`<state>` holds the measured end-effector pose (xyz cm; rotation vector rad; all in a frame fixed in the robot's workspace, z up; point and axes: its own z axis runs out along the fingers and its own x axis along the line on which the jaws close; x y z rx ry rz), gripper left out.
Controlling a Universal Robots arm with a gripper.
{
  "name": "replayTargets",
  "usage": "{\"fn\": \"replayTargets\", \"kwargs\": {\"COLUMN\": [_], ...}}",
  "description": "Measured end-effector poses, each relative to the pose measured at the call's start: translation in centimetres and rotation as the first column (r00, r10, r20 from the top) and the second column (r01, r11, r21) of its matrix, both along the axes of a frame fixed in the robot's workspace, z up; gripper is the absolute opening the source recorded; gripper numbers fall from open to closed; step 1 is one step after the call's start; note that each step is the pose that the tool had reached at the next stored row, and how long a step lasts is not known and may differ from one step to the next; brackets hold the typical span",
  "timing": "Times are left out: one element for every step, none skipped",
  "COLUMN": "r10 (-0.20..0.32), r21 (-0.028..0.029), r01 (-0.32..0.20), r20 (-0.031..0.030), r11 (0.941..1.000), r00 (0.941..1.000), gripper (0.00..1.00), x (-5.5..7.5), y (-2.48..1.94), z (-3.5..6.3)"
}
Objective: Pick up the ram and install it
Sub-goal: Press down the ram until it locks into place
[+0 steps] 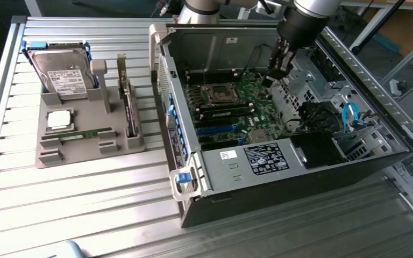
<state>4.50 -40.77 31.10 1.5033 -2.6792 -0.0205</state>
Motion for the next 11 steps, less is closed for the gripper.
{"fn": "replayTargets", "kwargs": {"r10": [-0.005, -0.011, -0.015, -0.02, -0.024, -0.028, -0.031, -0.034, -0.038, -0.041, -0.046], "r21": [0.0, -0.0001, -0.0001, 0.0, 0.0, 0.0, 0.0, 0.0, 0.0, 0.0, 0.0], "r01": [0.005, 0.011, 0.015, 0.02, 0.024, 0.028, 0.031, 0.034, 0.038, 0.041, 0.046], "r20": [0.0, 0.0, 0.0, 0.0, 0.0, 0.0, 0.0, 0.0, 0.0, 0.0, 0.0], "r11": [1.0, 0.9999, 0.9999, 0.9998, 0.9997, 0.9996, 0.9995, 0.9994, 0.9993, 0.9992, 0.999], "r00": [1.0, 0.9999, 0.9999, 0.9998, 0.9997, 0.9996, 0.9995, 0.9994, 0.9993, 0.9992, 0.999], "gripper": [0.1, 0.1, 0.1, 0.1, 0.1, 0.1, 0.1, 0.1, 0.1, 0.1, 0.1], "x": [0.0, 0.0, 0.0, 0.0, 0.0, 0.0, 0.0, 0.0, 0.0, 0.0, 0.0], "y": [0.0, 0.0, 0.0, 0.0, 0.0, 0.0, 0.0, 0.0, 0.0, 0.0, 0.0], "z": [-0.02, -0.03, -0.05, -0.08, -0.1, -0.13, -0.15, -0.19, -0.22, -0.24, -0.29]}}
